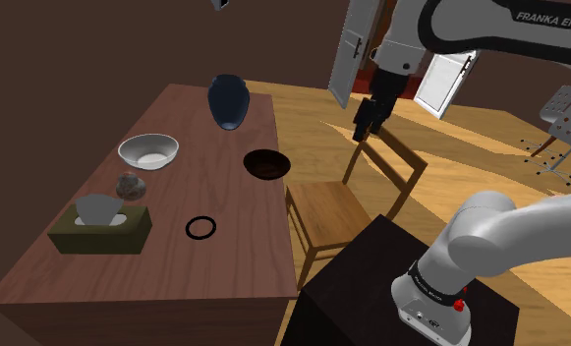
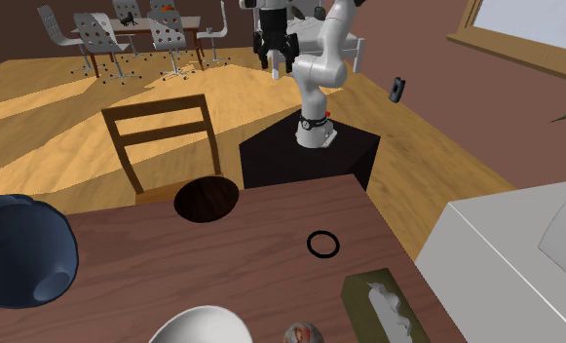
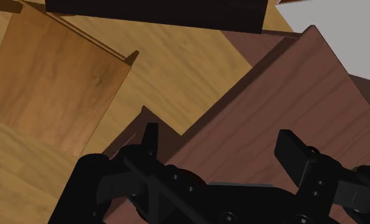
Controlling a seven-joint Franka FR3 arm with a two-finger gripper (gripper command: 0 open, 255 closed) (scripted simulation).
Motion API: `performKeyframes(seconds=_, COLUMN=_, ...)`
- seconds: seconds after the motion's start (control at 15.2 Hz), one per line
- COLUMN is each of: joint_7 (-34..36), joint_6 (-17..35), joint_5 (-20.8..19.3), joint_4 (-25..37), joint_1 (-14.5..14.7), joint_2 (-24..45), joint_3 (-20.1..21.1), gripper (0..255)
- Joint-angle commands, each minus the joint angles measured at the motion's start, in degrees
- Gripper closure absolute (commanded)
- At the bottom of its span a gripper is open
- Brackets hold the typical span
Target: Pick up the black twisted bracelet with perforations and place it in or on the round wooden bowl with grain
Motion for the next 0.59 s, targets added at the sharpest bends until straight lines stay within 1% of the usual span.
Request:
performKeyframes(seconds=0.0, joint_7=1.18, joint_6=3.35, joint_5=0.66, joint_4=-0.43, joint_1=0.76, joint_2=2.41, joint_3=2.01, gripper=0)
performKeyframes(seconds=0.26, joint_7=3.87, joint_6=9.45, joint_5=1.57, joint_4=-0.66, joint_1=2.2, joint_2=7.42, joint_3=6.2, gripper=0)
performKeyframes(seconds=0.53, joint_7=6.78, joint_6=15.3, joint_5=1.63, joint_4=0.23, joint_1=3.28, joint_2=13.4, joint_3=10.38, gripper=0)
